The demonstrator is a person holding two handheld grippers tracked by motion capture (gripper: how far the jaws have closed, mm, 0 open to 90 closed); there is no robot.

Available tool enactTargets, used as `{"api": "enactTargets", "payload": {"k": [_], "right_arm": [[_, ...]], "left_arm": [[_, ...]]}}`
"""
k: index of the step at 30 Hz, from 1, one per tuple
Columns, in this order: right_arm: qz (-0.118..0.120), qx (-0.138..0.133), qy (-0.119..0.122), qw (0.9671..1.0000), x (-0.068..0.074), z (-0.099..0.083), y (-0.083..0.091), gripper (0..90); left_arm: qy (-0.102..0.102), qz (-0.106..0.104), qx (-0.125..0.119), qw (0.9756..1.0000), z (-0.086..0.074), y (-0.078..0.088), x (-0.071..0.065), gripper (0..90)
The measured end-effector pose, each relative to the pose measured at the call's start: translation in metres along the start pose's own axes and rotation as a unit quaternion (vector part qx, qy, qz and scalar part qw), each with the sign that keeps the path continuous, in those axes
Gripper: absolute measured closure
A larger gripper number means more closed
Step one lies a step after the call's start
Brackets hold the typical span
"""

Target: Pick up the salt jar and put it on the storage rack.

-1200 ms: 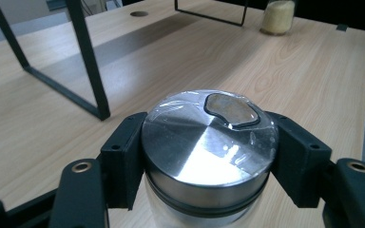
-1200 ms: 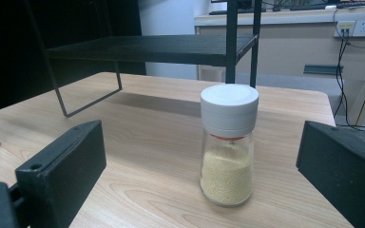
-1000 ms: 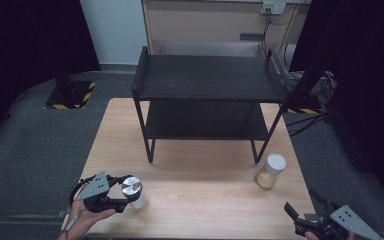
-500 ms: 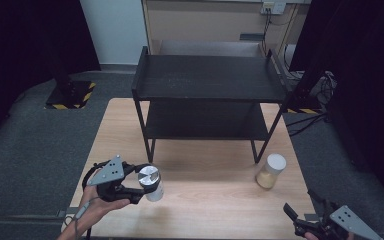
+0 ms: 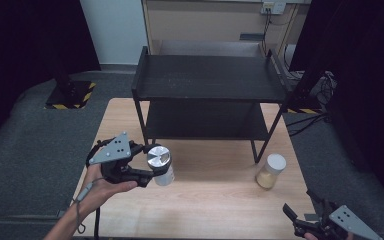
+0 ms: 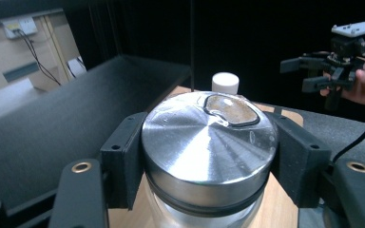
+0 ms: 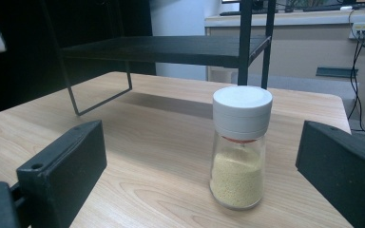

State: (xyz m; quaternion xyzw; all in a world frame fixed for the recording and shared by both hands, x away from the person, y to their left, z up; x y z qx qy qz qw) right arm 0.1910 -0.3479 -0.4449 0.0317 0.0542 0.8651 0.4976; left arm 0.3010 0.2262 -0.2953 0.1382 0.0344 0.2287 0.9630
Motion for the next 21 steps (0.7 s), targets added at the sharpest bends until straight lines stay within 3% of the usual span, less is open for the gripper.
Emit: {"api": "enactTargets", "payload": {"k": [6,15,21], "right_arm": [[0.003,0.0,0.0,1.0,0.0,0.0,0.0,3.0],[0.006,0.0,-0.003,1.0,-0.001,-0.001,-0.001,3.0],[0.007,-0.001,-0.004,1.0,-0.002,-0.001,-0.001,3.0]], "left_arm": [[0.003,0.005,-0.007,1.0,0.03,-0.001,0.003,33.7],[-0.001,0.02,0.011,0.9997,0.085,-0.005,0.011,33.7],[0.003,0.047,0.003,0.9989,0.119,-0.007,0.021,33.7]]}}
Point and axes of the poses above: each handheld gripper's, and its own axes: y roughly backward along the jaws, z roughly out of its top, x roughly to its left, the point moved 10 cm from there along -y, roughly forward along the jaws, and after that the axes turned 3 degrees about y, right-handed, at the moved point
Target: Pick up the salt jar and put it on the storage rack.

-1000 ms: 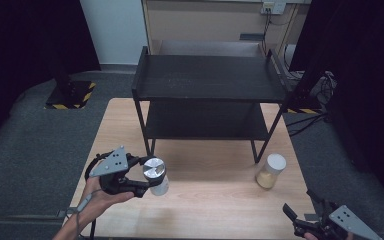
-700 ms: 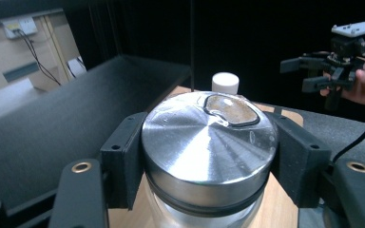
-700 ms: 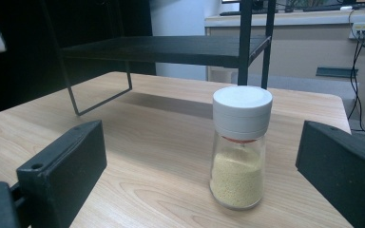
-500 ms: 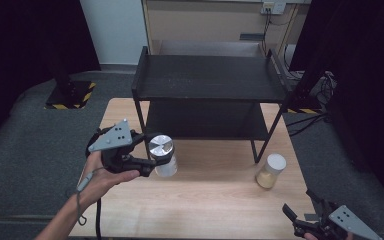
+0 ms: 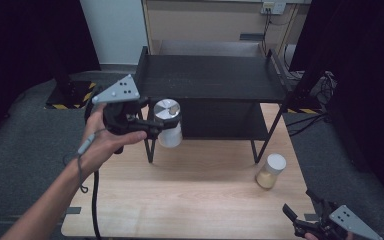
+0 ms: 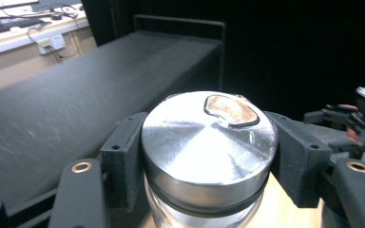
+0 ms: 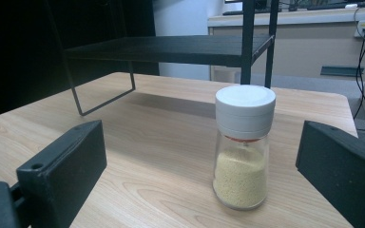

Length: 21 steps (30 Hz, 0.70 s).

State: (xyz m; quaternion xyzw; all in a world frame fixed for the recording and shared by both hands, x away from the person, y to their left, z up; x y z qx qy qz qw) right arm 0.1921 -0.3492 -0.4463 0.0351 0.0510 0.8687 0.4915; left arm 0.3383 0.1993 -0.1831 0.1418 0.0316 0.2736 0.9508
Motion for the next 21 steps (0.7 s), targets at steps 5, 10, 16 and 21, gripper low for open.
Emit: {"api": "enactTargets", "payload": {"k": [5,10,16,21], "right_arm": [[0.002,0.0,-0.001,1.0,-0.001,0.0,0.001,3.0],[0.003,-0.001,-0.001,1.0,0.0,0.0,0.001,3.0],[0.005,-0.001,-0.003,1.0,-0.001,-0.001,0.0,3.0],[0.007,-0.002,-0.004,1.0,-0.002,-0.001,0.001,3.0]], "left_arm": [[0.002,0.014,0.0,0.9999,0.026,-0.003,0.011,33.7],[-0.009,0.036,0.014,0.9992,0.054,-0.011,0.025,33.7],[0.004,0.059,0.006,0.9982,0.068,-0.023,0.044,33.7],[0.018,0.078,0.004,0.9968,0.072,-0.038,0.059,33.7]]}}
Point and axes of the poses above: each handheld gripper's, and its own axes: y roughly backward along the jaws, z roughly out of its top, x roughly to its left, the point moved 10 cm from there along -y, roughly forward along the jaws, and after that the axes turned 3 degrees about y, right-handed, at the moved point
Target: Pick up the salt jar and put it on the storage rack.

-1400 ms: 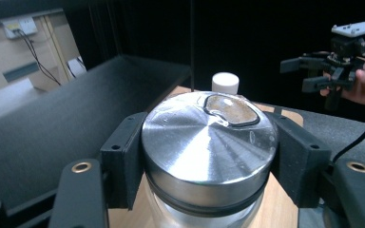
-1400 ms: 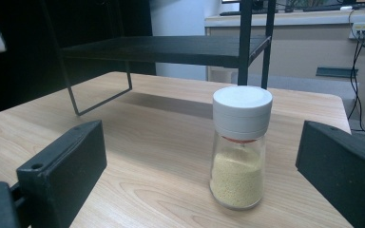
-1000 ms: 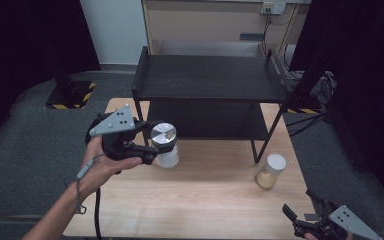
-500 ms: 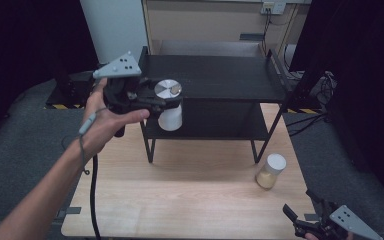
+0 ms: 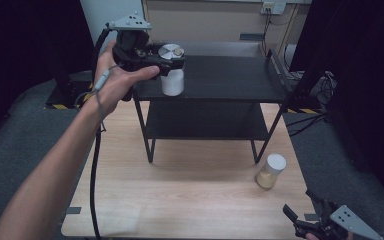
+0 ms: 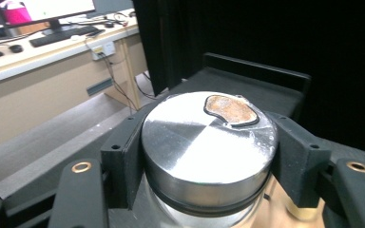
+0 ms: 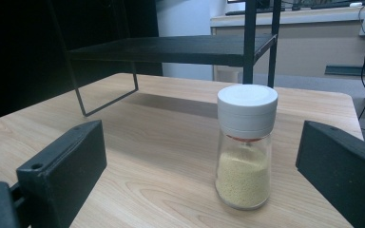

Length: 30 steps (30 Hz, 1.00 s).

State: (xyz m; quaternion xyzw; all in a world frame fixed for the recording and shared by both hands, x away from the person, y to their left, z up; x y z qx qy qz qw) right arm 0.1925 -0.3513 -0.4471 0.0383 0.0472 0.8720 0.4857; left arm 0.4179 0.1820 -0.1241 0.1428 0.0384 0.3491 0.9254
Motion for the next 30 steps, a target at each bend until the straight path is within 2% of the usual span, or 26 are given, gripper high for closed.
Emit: {"api": "enactTargets", "payload": {"k": [2,3,7,10,13,15,16,19,23,24,25,26,28,30], "right_arm": [[0.0,0.0,-0.001,1.0,0.0,0.0,0.0,3.0],[0.0,0.0,-0.001,1.0,-0.001,0.0,0.0,3.0],[0.001,-0.001,-0.002,1.0,-0.001,-0.001,0.0,3.0],[0.001,-0.001,-0.003,1.0,-0.002,-0.001,0.0,2.9],[0.002,-0.001,-0.003,1.0,-0.003,-0.001,0.0,3.0],[0.002,-0.001,-0.004,1.0,-0.003,-0.001,0.001,3.0],[0.001,-0.002,-0.005,1.0,-0.003,-0.001,0.001,3.0],[0.002,-0.002,-0.005,1.0,-0.003,-0.001,0.001,3.0],[0.002,-0.002,-0.004,1.0,-0.003,-0.001,0.001,3.0],[0.002,-0.002,-0.004,1.0,-0.003,-0.001,0.001,3.0],[0.002,-0.002,-0.004,1.0,-0.003,-0.001,0.001,3.0],[0.002,-0.003,-0.004,1.0,-0.002,-0.001,0.001,3.0],[0.002,-0.003,-0.004,1.0,-0.002,-0.001,0.001,3.0],[0.002,-0.003,-0.002,1.0,-0.002,-0.001,0.001,2.9]], "left_arm": [[0.004,0.005,0.001,1.0,0.0,-0.004,0.003,33.7],[0.013,0.019,0.004,0.9997,0.001,-0.011,0.008,33.7],[0.018,0.041,0.013,0.9989,0.001,-0.021,0.019,33.7],[0.029,0.052,0.017,0.9981,-0.001,-0.028,0.026,33.7],[0.029,0.062,0.024,0.9974,-0.003,-0.034,0.029,33.7],[0.031,0.062,0.023,0.9973,-0.004,-0.035,0.03,33.7],[0.039,0.059,0.025,0.9972,-0.006,-0.038,0.032,33.7],[0.038,0.06,0.029,0.9971,-0.009,-0.04,0.032,33.7],[0.037,0.061,0.023,0.9972,-0.011,-0.04,0.033,33.6],[0.044,0.058,0.017,0.9972,-0.013,-0.04,0.033,33.3],[0.057,0.054,0.003,0.9969,-0.013,-0.039,0.034,30.3],[0.067,0.057,-0.01,0.9961,-0.013,-0.037,0.034,21.6],[0.069,0.056,-0.022,0.9958,-0.01,-0.032,0.033,11.0],[0.068,0.062,-0.028,0.9954,-0.008,-0.026,0.029,6.0]]}}
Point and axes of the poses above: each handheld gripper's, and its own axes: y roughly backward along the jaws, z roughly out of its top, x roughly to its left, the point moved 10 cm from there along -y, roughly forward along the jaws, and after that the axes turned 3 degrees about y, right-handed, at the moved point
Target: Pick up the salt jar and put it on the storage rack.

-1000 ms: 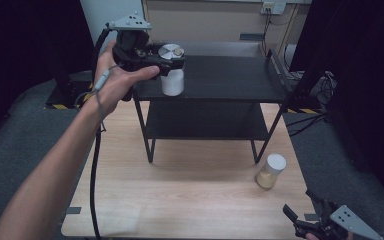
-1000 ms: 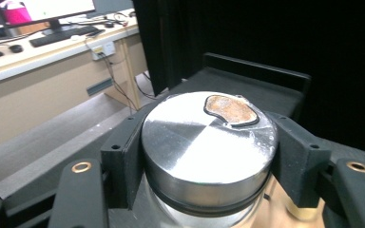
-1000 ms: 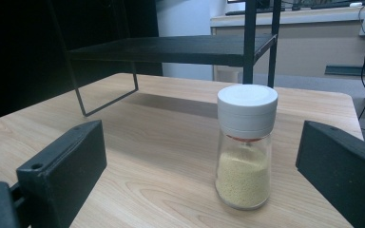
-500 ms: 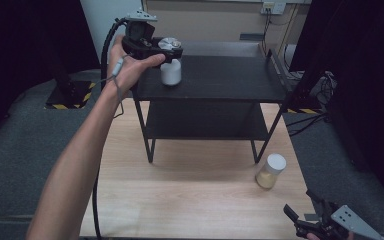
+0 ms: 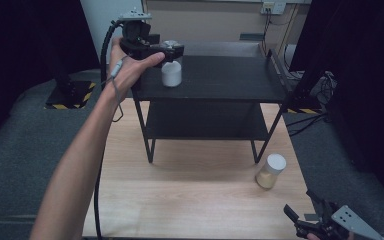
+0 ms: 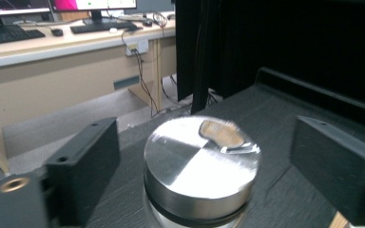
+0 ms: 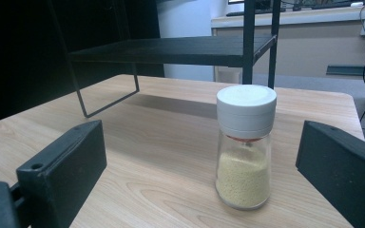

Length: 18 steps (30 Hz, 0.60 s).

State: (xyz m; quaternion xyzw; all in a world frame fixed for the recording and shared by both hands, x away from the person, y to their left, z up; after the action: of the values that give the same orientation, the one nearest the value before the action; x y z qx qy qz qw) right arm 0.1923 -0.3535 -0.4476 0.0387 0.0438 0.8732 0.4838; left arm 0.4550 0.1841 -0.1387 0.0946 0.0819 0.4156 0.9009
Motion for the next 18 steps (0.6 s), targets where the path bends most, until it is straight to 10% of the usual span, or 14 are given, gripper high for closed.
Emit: {"api": "enactTargets", "payload": {"k": [18], "right_arm": [[0.009,0.001,0.01,0.9999,0.003,0.002,-0.001,3.1]], "left_arm": [[-0.001,-0.02,-0.032,0.9993,-0.02,0.062,-0.029,1.6]]}}
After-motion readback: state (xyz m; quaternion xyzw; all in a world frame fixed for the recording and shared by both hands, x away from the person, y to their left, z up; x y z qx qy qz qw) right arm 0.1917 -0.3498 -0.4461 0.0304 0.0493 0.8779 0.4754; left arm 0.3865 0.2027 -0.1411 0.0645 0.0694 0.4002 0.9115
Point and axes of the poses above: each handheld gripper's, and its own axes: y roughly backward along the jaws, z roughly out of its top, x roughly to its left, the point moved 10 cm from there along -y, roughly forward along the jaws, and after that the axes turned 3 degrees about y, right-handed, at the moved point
